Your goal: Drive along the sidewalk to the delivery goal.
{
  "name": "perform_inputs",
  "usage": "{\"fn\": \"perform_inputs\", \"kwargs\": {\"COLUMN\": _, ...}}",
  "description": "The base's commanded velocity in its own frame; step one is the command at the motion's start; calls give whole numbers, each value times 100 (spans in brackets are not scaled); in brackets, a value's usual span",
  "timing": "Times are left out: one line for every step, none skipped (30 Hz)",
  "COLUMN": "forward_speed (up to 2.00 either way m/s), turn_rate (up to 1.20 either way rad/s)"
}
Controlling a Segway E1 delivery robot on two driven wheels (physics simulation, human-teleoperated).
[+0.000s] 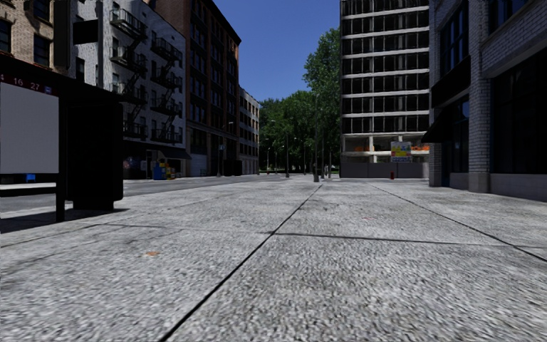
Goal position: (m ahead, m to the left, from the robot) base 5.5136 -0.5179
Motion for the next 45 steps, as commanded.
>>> {"fn": "perform_inputs", "kwargs": {"forward_speed": 200, "turn_rate": 0}}
{"fn": "perform_inputs", "kwargs": {"forward_speed": 200, "turn_rate": 0}}
{"fn": "perform_inputs", "kwargs": {"forward_speed": 200, "turn_rate": 0}}
{"fn": "perform_inputs", "kwargs": {"forward_speed": 200, "turn_rate": 0}}
{"fn": "perform_inputs", "kwargs": {"forward_speed": 200, "turn_rate": 0}}
{"fn": "perform_inputs", "kwargs": {"forward_speed": 200, "turn_rate": 0}}
{"fn": "perform_inputs", "kwargs": {"forward_speed": 200, "turn_rate": 0}}
{"fn": "perform_inputs", "kwargs": {"forward_speed": 200, "turn_rate": 0}}
{"fn": "perform_inputs", "kwargs": {"forward_speed": 200, "turn_rate": -6}}
{"fn": "perform_inputs", "kwargs": {"forward_speed": 200, "turn_rate": -19}}
{"fn": "perform_inputs", "kwargs": {"forward_speed": 200, "turn_rate": -19}}
{"fn": "perform_inputs", "kwargs": {"forward_speed": 200, "turn_rate": -24}}
{"fn": "perform_inputs", "kwargs": {"forward_speed": 200, "turn_rate": -27}}
{"fn": "perform_inputs", "kwargs": {"forward_speed": 200, "turn_rate": -28}}
{"fn": "perform_inputs", "kwargs": {"forward_speed": 200, "turn_rate": -28}}
{"fn": "perform_inputs", "kwargs": {"forward_speed": 200, "turn_rate": -29}}
{"fn": "perform_inputs", "kwargs": {"forward_speed": 200, "turn_rate": -29}}
{"fn": "perform_inputs", "kwargs": {"forward_speed": 200, "turn_rate": -29}}
{"fn": "perform_inputs", "kwargs": {"forward_speed": 200, "turn_rate": -29}}
{"fn": "perform_inputs", "kwargs": {"forward_speed": 200, "turn_rate": -29}}
{"fn": "perform_inputs", "kwargs": {"forward_speed": 200, "turn_rate": -29}}
{"fn": "perform_inputs", "kwargs": {"forward_speed": 200, "turn_rate": -29}}
{"fn": "perform_inputs", "kwargs": {"forward_speed": 200, "turn_rate": -29}}
{"fn": "perform_inputs", "kwargs": {"forward_speed": 200, "turn_rate": -29}}
{"fn": "perform_inputs", "kwargs": {"forward_speed": 200, "turn_rate": -29}}
{"fn": "perform_inputs", "kwargs": {"forward_speed": 200, "turn_rate": -29}}
{"fn": "perform_inputs", "kwargs": {"forward_speed": 200, "turn_rate": -29}}
{"fn": "perform_inputs", "kwargs": {"forward_speed": 200, "turn_rate": -29}}
{"fn": "perform_inputs", "kwargs": {"forward_speed": 200, "turn_rate": -29}}
{"fn": "perform_inputs", "kwargs": {"forward_speed": 200, "turn_rate": -29}}
{"fn": "perform_inputs", "kwargs": {"forward_speed": 200, "turn_rate": -29}}
{"fn": "perform_inputs", "kwargs": {"forward_speed": 200, "turn_rate": 0}}
{"fn": "perform_inputs", "kwargs": {"forward_speed": 200, "turn_rate": 0}}
{"fn": "perform_inputs", "kwargs": {"forward_speed": 200, "turn_rate": 0}}
{"fn": "perform_inputs", "kwargs": {"forward_speed": 200, "turn_rate": 0}}
{"fn": "perform_inputs", "kwargs": {"forward_speed": 200, "turn_rate": 0}}
{"fn": "perform_inputs", "kwargs": {"forward_speed": 200, "turn_rate": 0}}
{"fn": "perform_inputs", "kwargs": {"forward_speed": 200, "turn_rate": 0}}
{"fn": "perform_inputs", "kwargs": {"forward_speed": 200, "turn_rate": 0}}
{"fn": "perform_inputs", "kwargs": {"forward_speed": 200, "turn_rate": 0}}
{"fn": "perform_inputs", "kwargs": {"forward_speed": 200, "turn_rate": 0}}
{"fn": "perform_inputs", "kwargs": {"forward_speed": 200, "turn_rate": 0}}
{"fn": "perform_inputs", "kwargs": {"forward_speed": 200, "turn_rate": 0}}
{"fn": "perform_inputs", "kwargs": {"forward_speed": 200, "turn_rate": 0}}
{"fn": "perform_inputs", "kwargs": {"forward_speed": 200, "turn_rate": 0}}
